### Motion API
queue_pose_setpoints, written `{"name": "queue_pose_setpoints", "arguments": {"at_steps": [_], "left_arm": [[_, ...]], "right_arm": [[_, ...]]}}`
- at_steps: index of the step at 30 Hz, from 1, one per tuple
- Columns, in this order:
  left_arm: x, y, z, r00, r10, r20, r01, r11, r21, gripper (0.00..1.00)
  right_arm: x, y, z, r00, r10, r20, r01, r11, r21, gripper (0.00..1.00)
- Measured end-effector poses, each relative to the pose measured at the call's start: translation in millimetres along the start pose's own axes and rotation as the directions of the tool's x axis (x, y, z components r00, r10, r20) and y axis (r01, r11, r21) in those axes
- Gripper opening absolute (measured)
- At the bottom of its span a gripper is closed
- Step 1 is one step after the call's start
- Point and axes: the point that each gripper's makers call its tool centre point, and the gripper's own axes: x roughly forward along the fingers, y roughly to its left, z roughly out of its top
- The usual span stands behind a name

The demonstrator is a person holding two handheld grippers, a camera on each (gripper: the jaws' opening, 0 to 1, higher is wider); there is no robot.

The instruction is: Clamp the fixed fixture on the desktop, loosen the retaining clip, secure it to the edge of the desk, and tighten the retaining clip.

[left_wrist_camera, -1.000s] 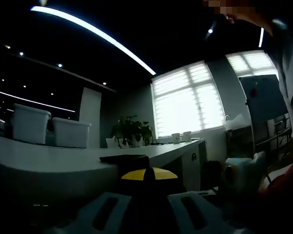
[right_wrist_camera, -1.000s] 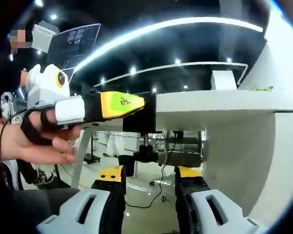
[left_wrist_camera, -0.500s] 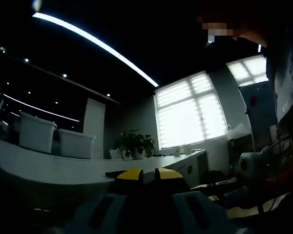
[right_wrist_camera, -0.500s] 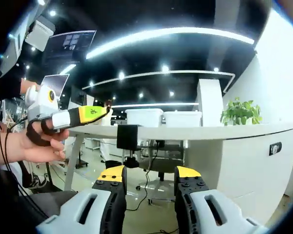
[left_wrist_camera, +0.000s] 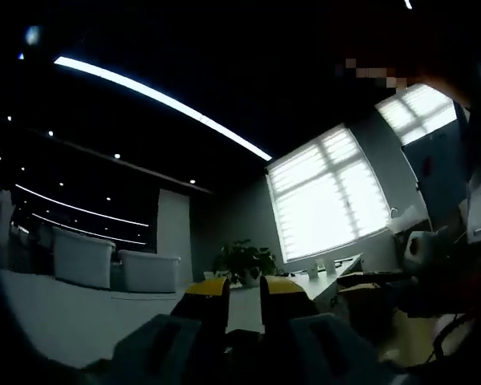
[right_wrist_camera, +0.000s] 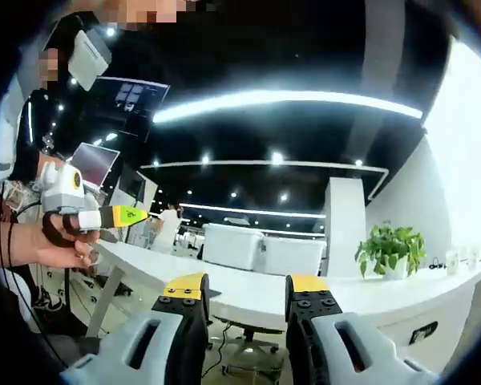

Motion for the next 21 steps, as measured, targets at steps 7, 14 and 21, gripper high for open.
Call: {"name": "queue_pose_setpoints", "arguments": {"at_steps": [7,14,21], "left_arm": [[-7.1,26.4,32.2,0.997,0.062,0.046,-0.064,0.997,0.044,0.19],[-18.4,52.0,45.5,0.992,0.111,0.056,-0.115,0.991,0.068,0.21],[-28.5,71.4,53.1,0.987,0.149,0.064,-0.155,0.983,0.100,0.24]], "right_arm": [[11.2,-17.9,50.2,0.996,0.012,0.090,-0.007,0.998,-0.054,0.37],[16.8,-36.5,67.9,0.991,0.003,0.132,0.003,0.999,-0.045,0.37],[19.2,-51.1,72.8,0.989,-0.019,0.150,0.033,0.995,-0.094,0.37]]}}
